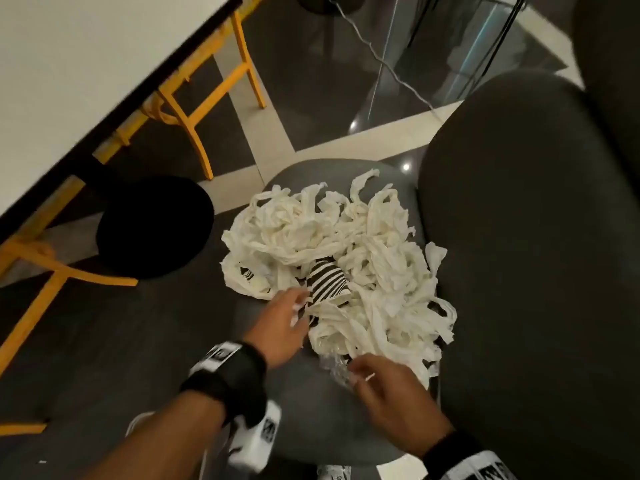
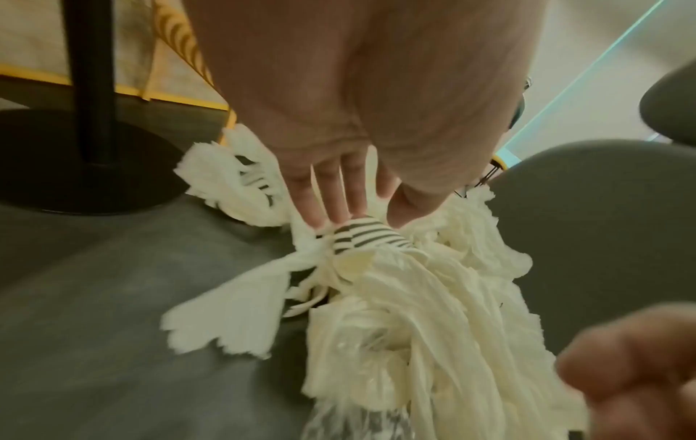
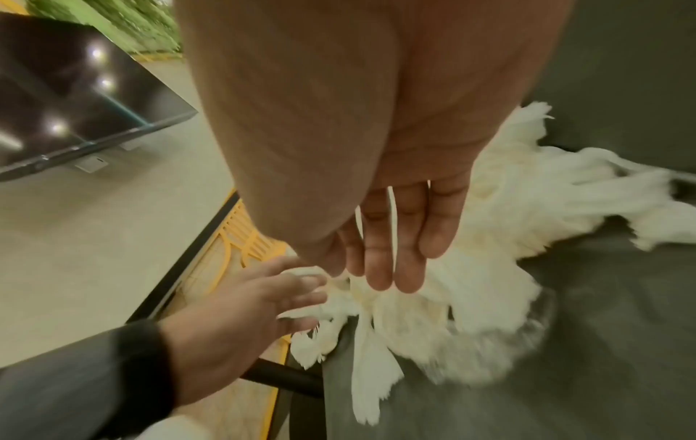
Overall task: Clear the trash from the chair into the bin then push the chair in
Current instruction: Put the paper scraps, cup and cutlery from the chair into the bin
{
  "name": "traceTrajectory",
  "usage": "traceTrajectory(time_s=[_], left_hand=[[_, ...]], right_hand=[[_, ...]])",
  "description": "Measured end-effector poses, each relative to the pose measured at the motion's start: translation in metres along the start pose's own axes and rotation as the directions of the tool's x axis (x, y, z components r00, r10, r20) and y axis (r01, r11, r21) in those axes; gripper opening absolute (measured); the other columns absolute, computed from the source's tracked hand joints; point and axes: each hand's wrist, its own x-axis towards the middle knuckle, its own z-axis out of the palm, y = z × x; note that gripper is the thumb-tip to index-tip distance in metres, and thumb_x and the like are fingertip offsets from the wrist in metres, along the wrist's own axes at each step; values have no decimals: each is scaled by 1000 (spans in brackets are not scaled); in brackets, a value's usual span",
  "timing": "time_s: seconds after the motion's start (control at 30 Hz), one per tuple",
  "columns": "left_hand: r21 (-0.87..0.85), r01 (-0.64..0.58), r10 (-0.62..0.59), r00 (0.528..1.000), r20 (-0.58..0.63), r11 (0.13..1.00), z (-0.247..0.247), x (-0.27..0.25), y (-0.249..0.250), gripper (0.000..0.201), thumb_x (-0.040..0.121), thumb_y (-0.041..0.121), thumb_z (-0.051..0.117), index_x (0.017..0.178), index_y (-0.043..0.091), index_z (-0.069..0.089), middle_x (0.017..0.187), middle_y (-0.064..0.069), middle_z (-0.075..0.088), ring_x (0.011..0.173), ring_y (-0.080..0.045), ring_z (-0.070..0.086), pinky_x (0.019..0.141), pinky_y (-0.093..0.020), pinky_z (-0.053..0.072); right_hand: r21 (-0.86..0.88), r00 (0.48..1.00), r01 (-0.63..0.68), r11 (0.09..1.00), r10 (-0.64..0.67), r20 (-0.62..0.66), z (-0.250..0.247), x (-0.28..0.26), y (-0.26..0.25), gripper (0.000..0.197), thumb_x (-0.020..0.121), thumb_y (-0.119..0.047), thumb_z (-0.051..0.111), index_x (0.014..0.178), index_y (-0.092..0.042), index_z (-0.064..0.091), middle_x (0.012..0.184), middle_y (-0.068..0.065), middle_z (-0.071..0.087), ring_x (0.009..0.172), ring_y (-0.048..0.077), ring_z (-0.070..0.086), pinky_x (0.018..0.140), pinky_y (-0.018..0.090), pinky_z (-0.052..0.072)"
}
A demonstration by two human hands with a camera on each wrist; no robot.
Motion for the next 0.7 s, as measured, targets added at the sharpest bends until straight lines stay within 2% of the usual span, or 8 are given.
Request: traceTrajectory(time_s=[0.1,0.17,0.27,0.37,0.47,0.53,0.6,0.7], left_hand=[[228,-54,48,998,30,972,25,48,19,87,79,27,67,152,40,22,157,7,18,144,-22,29,117,-44,33],[315,-56,35,997,71,947,40,62,21,91,80,28,67,152,47,15,162,9,7,148,-26,20,115,-48,35],[310,-87,84,996,25,947,56,58,4,70,87,10,59,148,37,37,155,4,31,140,-23,35,114,-37,37],[213,-168,195,974,-114,962,61,50,-4,50,87,0,53,131,23,60,128,0,59,117,-22,57,102,-37,47],[88,-154,170,962,-216,984,55,39,-10,40,90,2,48,119,24,64,117,2,65,109,-17,62,96,-33,50],[-32,-132,121,967,-222,991,46,29,-14,35,90,2,48,109,27,64,107,6,66,103,-13,62,89,-25,49],[-90,-126,106,974,-200,988,38,15,-16,31,91,3,52,99,32,61,96,12,66,93,-9,63,80,-19,47],[-165,-104,79,986,-148,981,27,-8,-22,28,93,9,56,94,36,61,89,17,68,87,0,65,73,-14,47]], right_hand=[[3,993,82,997,-82,-89,-20,25,4,20,93,-41,52,109,-36,63,94,-20,67,83,1,64,76,25,54],[-40,986,115,993,-119,-120,-29,37,1,18,95,-40,52,110,-37,61,95,-20,64,83,2,63,77,25,53],[-118,983,119,986,-134,-129,-29,46,-3,17,95,-40,52,111,-37,58,96,-19,62,80,2,59,77,26,52],[-245,978,111,963,-150,-146,-26,51,-5,21,95,-41,53,115,-37,55,100,-18,59,81,2,56,75,25,51],[-430,982,96,898,-155,-106,-14,51,-4,39,87,-52,58,122,-35,50,114,-14,55,91,9,61,69,28,52],[-529,990,73,846,-124,-63,1,54,-1,62,79,-57,64,131,-31,44,122,-10,53,92,15,64,60,30,51],[-611,994,69,789,-110,-29,19,55,2,74,79,-53,66,142,-27,36,125,-6,54,89,19,67,51,29,45],[-678,995,56,733,-97,-23,30,53,-3,44,91,-29,60,133,-29,47,110,-3,60,85,22,66,54,30,39]])
